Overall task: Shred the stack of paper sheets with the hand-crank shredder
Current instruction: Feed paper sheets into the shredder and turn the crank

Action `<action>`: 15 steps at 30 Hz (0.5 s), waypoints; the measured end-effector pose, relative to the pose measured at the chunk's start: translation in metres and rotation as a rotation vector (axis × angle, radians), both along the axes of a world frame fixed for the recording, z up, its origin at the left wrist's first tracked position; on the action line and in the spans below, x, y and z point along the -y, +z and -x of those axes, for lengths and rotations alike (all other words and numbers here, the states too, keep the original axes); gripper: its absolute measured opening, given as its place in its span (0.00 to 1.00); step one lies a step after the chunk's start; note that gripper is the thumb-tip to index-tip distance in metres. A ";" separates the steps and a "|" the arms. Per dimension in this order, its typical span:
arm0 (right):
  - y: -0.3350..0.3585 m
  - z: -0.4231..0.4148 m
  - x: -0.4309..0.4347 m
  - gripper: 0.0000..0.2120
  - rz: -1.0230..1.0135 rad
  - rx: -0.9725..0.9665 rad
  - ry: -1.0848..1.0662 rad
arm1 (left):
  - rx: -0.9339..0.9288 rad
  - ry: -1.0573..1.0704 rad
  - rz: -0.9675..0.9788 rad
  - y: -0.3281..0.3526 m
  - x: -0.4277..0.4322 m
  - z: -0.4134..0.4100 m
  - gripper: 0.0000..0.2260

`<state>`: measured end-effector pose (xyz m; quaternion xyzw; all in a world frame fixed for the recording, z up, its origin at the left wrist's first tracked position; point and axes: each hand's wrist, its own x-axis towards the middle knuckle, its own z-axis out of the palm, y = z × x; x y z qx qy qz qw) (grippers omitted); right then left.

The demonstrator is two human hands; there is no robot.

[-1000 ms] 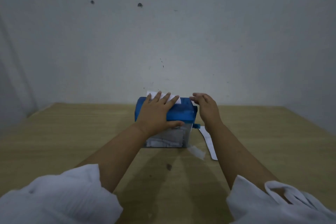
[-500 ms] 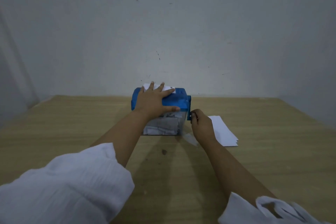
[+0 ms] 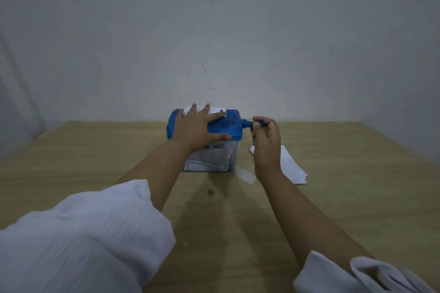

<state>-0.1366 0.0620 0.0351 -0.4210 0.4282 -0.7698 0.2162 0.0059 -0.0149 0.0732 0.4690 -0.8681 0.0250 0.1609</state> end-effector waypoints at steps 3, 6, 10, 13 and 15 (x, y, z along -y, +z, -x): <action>0.014 0.004 0.012 0.03 -0.008 0.021 -0.029 | -0.007 -0.026 0.011 -0.001 0.000 -0.001 0.31; 0.034 0.015 0.029 0.02 -0.062 0.008 -0.022 | -0.016 -0.046 0.016 -0.001 0.001 -0.002 0.31; 0.050 0.033 0.058 0.07 -0.203 -0.098 -0.055 | -0.009 -0.046 0.039 -0.002 0.001 -0.003 0.30; 0.050 0.043 0.074 0.10 -0.359 -0.094 -0.044 | -0.017 -0.058 0.046 -0.002 0.001 -0.002 0.31; 0.042 0.045 0.082 0.10 -0.428 -0.055 -0.017 | -0.021 -0.062 0.047 -0.002 0.001 -0.002 0.31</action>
